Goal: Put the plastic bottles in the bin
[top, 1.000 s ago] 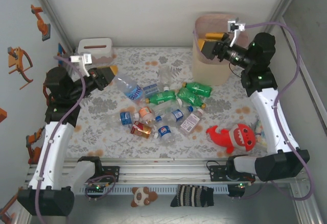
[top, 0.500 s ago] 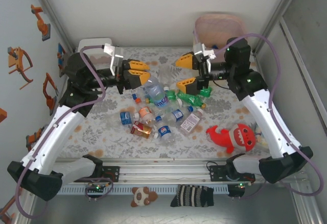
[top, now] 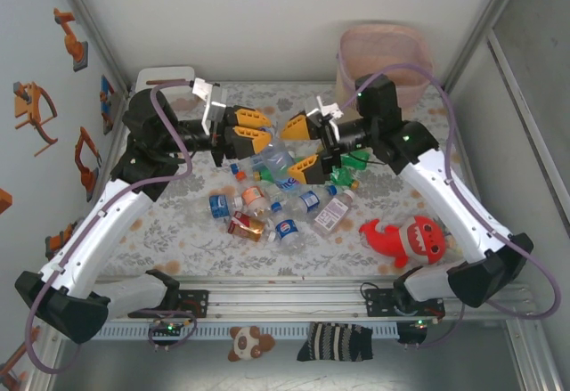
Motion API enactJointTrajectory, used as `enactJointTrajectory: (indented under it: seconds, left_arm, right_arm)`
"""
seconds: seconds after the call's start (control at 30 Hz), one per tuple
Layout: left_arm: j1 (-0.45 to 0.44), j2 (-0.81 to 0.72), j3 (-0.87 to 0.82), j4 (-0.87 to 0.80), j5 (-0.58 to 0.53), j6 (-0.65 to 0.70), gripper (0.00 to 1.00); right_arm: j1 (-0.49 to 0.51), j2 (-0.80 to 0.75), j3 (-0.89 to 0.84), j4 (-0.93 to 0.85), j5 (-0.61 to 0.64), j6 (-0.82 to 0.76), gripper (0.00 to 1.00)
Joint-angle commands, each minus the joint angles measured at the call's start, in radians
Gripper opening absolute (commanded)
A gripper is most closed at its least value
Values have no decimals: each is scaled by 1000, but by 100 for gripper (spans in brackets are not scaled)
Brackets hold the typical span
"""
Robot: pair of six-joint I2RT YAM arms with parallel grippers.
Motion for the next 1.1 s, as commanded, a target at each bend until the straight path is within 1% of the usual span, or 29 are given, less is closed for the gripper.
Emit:
enactJointTrajectory:
  seconds: [0.0, 0.37, 0.7, 0.83, 1.07]
  left_arm:
    - [-4, -9, 23, 20, 6, 33, 0]
    - [-5, -11, 19, 59, 2, 13, 0]
    - [-7, -19, 9, 87, 4, -5, 0]
    - [-8, -22, 6, 84, 3, -2, 0]
    - [-7, -33, 2, 54, -18, 27, 0]
  right_arm:
    - [26, 10, 8, -52, -11, -44, 93]
    - [48, 37, 0, -110, -22, -107, 85]
    - [56, 53, 3, -115, -28, -118, 82]
    - [56, 52, 5, -115, -33, -118, 78]
    - [57, 52, 13, -119, -41, -116, 65]
